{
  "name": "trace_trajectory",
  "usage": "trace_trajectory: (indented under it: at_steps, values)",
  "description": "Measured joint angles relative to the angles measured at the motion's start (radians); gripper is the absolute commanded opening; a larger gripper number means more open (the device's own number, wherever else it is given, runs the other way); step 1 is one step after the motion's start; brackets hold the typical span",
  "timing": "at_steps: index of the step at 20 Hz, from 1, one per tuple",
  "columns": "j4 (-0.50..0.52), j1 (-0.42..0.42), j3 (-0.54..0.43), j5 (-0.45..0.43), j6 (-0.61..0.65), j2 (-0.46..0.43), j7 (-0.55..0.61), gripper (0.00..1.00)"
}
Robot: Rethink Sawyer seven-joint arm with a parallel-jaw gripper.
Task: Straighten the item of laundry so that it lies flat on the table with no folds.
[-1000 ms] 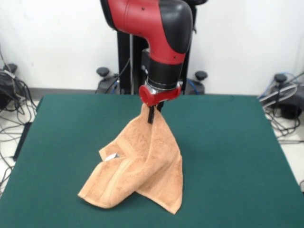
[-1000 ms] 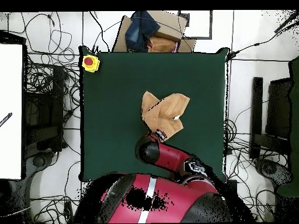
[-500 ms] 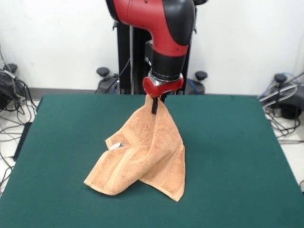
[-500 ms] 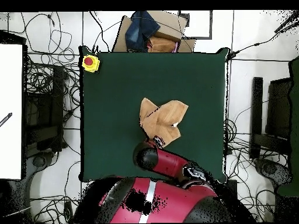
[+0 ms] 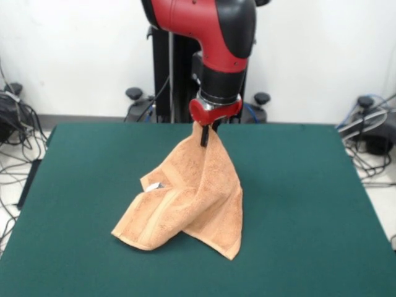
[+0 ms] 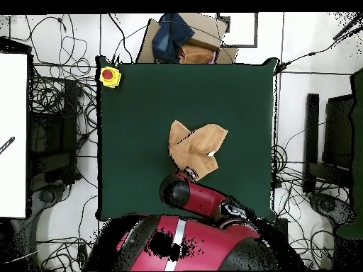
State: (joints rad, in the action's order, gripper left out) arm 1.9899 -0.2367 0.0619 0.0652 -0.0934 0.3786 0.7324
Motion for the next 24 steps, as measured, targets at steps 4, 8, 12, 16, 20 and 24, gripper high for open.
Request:
trace_trajectory:
  at_steps: [4, 8, 12, 16, 20, 24]
  values:
    - [0.001, 0.011, 0.001, 0.000, 0.000, 0.000, 0.000, 0.00]
    - [0.001, 0.059, 0.014, 0.000, 0.000, -0.001, 0.000, 0.00]
    - [0.000, 0.127, 0.031, 0.006, 0.000, -0.006, 0.000, 0.00]
    - [-0.010, 0.220, 0.085, 0.039, -0.001, -0.030, 0.000, 0.00]
    - [-0.026, 0.331, 0.167, 0.101, -0.035, -0.082, 0.000, 0.00]
    - [-0.042, 0.406, 0.236, 0.156, -0.086, -0.131, 0.000, 0.00]
